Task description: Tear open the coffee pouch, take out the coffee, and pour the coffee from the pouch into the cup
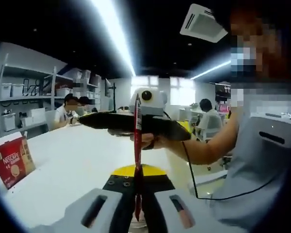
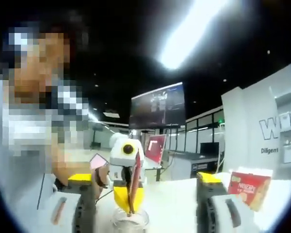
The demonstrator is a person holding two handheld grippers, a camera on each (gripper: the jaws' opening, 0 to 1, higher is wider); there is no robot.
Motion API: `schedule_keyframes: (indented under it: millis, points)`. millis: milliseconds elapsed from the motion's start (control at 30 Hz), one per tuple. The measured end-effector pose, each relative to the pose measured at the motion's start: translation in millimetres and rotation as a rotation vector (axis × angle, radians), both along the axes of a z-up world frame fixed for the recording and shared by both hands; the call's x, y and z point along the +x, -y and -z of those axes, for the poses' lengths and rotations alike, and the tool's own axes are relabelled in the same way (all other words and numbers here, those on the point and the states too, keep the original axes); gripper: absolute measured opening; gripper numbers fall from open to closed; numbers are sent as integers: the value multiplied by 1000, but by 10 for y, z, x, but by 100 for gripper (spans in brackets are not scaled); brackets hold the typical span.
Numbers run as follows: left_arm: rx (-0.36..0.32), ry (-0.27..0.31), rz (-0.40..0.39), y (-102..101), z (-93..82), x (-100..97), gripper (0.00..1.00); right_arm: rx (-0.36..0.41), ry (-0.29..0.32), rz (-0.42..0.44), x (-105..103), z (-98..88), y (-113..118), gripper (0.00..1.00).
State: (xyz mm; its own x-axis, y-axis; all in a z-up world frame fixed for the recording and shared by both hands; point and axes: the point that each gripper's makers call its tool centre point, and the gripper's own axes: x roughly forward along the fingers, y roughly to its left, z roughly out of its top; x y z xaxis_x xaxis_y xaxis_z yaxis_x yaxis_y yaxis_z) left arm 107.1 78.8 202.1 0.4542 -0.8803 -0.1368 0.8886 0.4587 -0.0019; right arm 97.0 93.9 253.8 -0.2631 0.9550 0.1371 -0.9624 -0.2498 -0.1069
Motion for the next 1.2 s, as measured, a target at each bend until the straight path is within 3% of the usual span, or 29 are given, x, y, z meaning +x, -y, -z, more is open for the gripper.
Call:
schedule_keyframes:
  millis: [33, 67, 333, 567, 600, 633, 700, 733, 800, 1067, 1100, 1133, 1200]
  points:
    - [4, 0, 3, 4, 1, -5, 4, 1, -1, 2, 0, -7, 9, 45]
    - [6, 0, 3, 5, -3, -7, 4, 6, 2, 1, -2, -23, 30, 40]
    - [9, -6, 1, -9, 3, -3, 4, 4, -25, -30, -74, -30, 83, 9]
    - [8, -16, 0, -6, 20, -1, 5, -4, -49, -33, -103, -16, 92, 2]
    - [5, -15, -6, -8, 15, 3, 9, -2, -50, -33, -104, -20, 92, 2]
    - [-8, -8, -15, -8, -9, 12, 21, -1, -49, -35, -109, -23, 96, 2]
    - [-72, -4, -64, -32, -124, 88, 67, -7, -26, -25, -110, -5, 88, 1]
    - [-69, -21, -63, -40, -124, 89, 78, -10, -24, -27, -112, 1, 83, 1]
    - [-84, 21, -101, -103, -208, 162, 95, -9, -26, -30, -110, 6, 75, 1]
    - [-51, 24, -137, -208, -129, 201, 95, -18, -30, -43, -122, 33, 47, 1]
    - [-48, 25, -137, -202, -116, 200, 91, -18, -30, -42, -118, 34, 43, 1]
    - [-30, 30, -127, -187, -75, 176, 80, -18, -33, -45, -121, 34, 41, 1]
    - [-11, 49, -120, -181, -60, 154, 53, -17, -34, -44, -121, 33, 41, 1]
